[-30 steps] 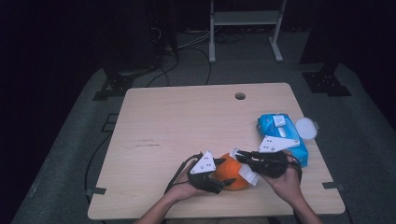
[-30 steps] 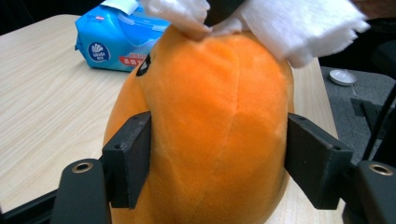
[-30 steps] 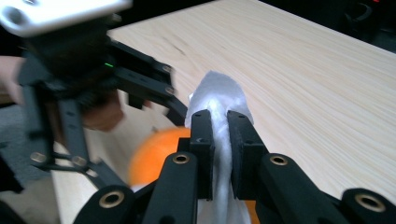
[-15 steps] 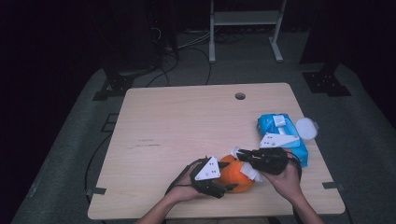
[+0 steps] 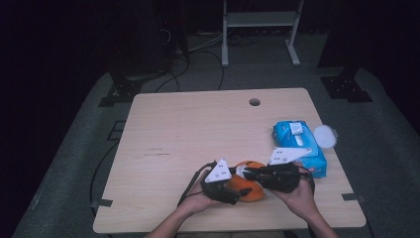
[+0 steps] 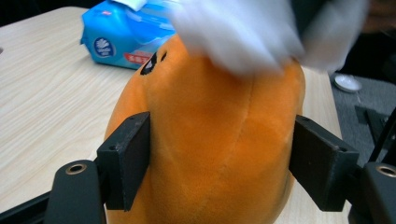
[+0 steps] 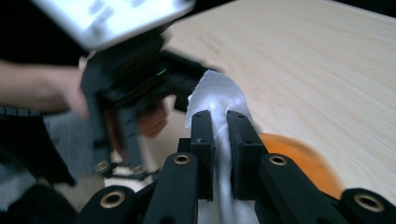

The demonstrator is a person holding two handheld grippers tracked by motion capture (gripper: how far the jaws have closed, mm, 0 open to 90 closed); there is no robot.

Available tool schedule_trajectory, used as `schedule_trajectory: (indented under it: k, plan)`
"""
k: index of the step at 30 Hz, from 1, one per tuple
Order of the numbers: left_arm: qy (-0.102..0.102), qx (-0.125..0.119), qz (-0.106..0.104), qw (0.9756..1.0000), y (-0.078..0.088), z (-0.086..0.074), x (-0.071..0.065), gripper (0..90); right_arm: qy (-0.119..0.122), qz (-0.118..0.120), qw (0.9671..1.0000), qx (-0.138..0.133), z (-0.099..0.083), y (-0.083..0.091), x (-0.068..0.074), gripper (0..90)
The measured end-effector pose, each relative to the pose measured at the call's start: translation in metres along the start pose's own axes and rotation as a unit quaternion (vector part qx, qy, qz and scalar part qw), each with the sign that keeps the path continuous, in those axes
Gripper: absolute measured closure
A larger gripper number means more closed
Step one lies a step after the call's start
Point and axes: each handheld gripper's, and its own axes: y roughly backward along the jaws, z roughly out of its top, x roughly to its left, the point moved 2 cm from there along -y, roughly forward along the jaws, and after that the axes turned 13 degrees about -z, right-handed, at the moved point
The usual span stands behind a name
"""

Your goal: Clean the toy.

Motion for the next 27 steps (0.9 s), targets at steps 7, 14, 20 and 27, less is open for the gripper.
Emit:
schedule_trajectory:
  k: [7,14,20,27]
  plan:
    - [0.026,-0.019,-0.006,0.9995,0.012,-0.003,0.012,28.8,0.009,-0.037,0.9992,-0.009,0.0,0.007,-0.012,80.8]
    - [0.024,-0.013,0.001,0.9996,0.005,-0.001,0.008,26.3,-0.004,-0.042,0.999,-0.013,-0.004,0.009,-0.015,80.9]
    - [-0.002,0.003,0.0,1.0,0.005,-0.001,0.004,25.9,0.029,-0.02,0.9994,0.0,-0.001,-0.005,0.01,80.8]
    - [0.039,-0.025,-0.017,0.9988,0.016,-0.007,0.018,30.0,-0.003,-0.044,0.9988,-0.021,-0.005,0.008,-0.014,80.8]
